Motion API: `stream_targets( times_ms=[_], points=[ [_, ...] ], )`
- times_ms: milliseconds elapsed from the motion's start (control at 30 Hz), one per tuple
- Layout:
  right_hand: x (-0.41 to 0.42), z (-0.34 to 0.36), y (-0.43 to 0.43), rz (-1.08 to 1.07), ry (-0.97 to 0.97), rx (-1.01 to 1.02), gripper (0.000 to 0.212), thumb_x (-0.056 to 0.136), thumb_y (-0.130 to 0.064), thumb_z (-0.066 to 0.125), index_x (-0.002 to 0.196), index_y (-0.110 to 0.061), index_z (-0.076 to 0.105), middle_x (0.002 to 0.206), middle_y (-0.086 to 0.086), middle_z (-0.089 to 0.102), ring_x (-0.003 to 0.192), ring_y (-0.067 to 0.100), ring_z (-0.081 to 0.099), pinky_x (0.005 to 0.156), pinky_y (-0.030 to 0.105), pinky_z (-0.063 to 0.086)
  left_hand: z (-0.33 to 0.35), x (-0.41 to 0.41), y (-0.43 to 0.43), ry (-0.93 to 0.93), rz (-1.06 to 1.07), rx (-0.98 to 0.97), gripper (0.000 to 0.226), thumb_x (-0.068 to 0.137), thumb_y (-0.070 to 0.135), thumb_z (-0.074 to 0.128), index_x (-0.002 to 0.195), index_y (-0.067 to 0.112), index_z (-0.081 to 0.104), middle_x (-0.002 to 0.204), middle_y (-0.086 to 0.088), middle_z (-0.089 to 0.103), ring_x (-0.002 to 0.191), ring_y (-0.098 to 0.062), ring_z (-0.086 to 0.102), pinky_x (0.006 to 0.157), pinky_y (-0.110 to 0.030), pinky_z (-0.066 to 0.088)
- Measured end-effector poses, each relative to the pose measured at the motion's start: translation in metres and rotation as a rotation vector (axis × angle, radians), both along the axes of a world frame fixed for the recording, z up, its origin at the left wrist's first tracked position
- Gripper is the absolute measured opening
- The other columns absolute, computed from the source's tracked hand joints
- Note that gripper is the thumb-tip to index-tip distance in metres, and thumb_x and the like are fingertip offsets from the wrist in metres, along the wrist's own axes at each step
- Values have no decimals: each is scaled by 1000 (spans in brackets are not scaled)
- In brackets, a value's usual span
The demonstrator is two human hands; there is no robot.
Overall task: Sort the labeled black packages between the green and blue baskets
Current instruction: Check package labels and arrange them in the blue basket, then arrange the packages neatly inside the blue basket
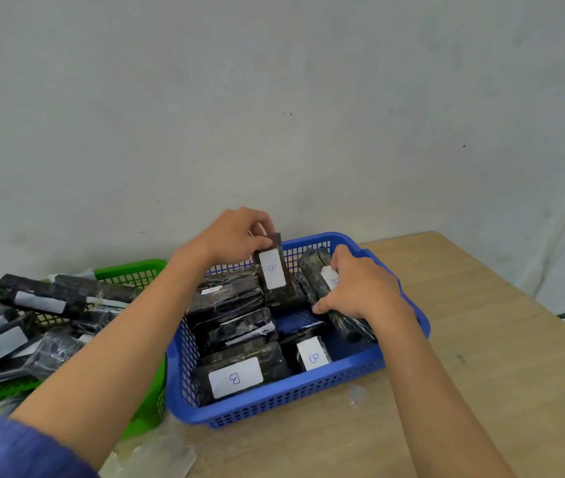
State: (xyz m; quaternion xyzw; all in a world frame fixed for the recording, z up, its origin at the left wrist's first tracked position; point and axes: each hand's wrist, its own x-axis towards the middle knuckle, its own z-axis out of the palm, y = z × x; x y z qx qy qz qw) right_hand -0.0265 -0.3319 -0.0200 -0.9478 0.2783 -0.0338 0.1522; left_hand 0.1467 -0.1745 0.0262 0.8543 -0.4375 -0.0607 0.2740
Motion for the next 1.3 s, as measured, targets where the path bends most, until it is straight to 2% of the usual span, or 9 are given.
stream_targets(
  times_ms=[200,367,467,567,767,933,1100,1200,1300],
  points=[
    [7,-4,8,64,-2,-45,85,63,-55,90,129,-24,46,111,0,65,103,27,61,73,39,52,0,22,30,165,349,-277,13,97,10,61,97,13,73,89,-6,74,62,-16,64,52,-19,52],
    [9,-2,16,97,-25,-36,76,60,-57,90,118,-30,48,102,-5,61,91,22,58,64,34,43,-1,28,58,343,315,4,21,101,6,55,97,5,75,94,-15,73,73,-24,62,58,-28,52],
    [7,6,16,106,-34,6,72,59,-55,88,114,-36,47,94,-10,57,91,21,58,65,34,42,-5,20,66,156,227,227,16,95,13,63,96,17,79,95,-1,76,79,-17,65,67,-25,48],
    [-4,20,-2,13,-146,24,52,61,-41,76,107,-37,51,95,-6,68,91,25,64,71,34,47,-6,1,55,-124,201,153,20,90,11,64,105,17,77,104,-1,76,91,-17,66,80,-23,44],
    [-33,38,-35,-13,-109,123,54,59,-37,91,103,-33,60,93,-5,73,91,21,68,87,41,56,-19,-48,-9,-243,-115,292,32,95,23,59,126,19,67,126,-7,66,117,-27,59,100,-38,47],
    [-17,23,-15,-19,59,21,63,58,-43,95,108,-24,63,101,-1,68,94,24,65,85,37,56,-32,-68,-47,-218,-123,428,23,95,27,62,113,13,67,119,-9,66,112,-30,61,93,-46,53],
    [-19,25,-25,-132,-88,10,48,62,-31,88,103,-29,64,100,-1,67,95,27,64,77,34,51,-52,-73,-58,-225,-17,417,31,91,40,67,97,12,57,110,-9,65,101,-31,63,78,-40,52],
    [-32,34,-41,-205,-179,70,44,60,-30,86,99,-30,67,99,-1,68,95,26,66,82,35,54,-72,-74,-62,-301,-41,460,53,94,57,58,123,12,55,131,-13,58,121,-33,56,91,-43,47],
    [-41,39,-53,-272,-298,118,37,57,-31,88,90,-28,73,96,0,74,93,25,69,86,37,58,-84,-73,-68,-372,-256,509,72,102,53,48,160,21,20,168,-13,20,152,-33,24,120,-50,27]
  ],
)
